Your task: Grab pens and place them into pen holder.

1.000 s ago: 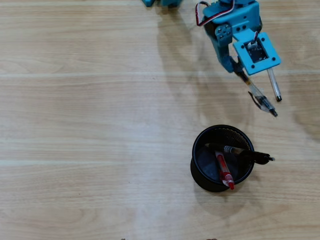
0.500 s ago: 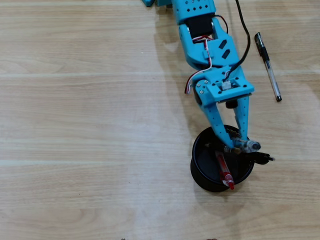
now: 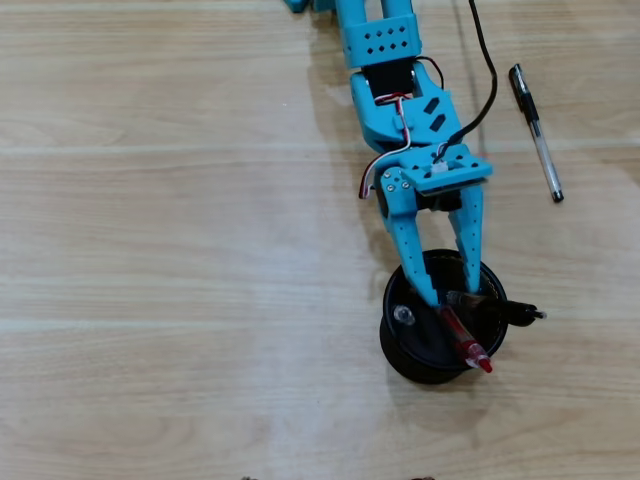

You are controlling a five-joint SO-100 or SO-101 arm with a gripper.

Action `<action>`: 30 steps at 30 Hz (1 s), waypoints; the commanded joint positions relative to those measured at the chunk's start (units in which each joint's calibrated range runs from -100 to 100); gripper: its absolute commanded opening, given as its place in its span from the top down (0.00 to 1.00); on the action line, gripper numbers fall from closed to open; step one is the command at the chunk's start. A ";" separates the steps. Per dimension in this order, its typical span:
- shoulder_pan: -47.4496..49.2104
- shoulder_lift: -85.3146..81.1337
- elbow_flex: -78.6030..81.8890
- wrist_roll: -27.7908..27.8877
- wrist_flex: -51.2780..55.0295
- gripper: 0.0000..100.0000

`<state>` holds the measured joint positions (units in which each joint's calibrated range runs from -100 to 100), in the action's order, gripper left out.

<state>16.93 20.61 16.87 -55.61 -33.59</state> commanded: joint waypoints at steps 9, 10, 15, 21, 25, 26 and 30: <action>8.96 -23.99 -12.02 16.35 65.69 0.86; 9.52 -24.67 -15.73 16.98 76.09 0.86; 12.35 -24.50 -29.95 12.38 118.29 0.83; 21.78 -18.50 -27.96 -5.03 131.27 0.83; 29.04 -10.13 -27.41 -12.51 120.61 0.83; 30.01 -8.27 -27.50 -13.08 117.26 0.83; 32.67 -0.15 -27.69 -14.96 101.62 0.82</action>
<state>47.74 15.53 -10.05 -68.49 81.48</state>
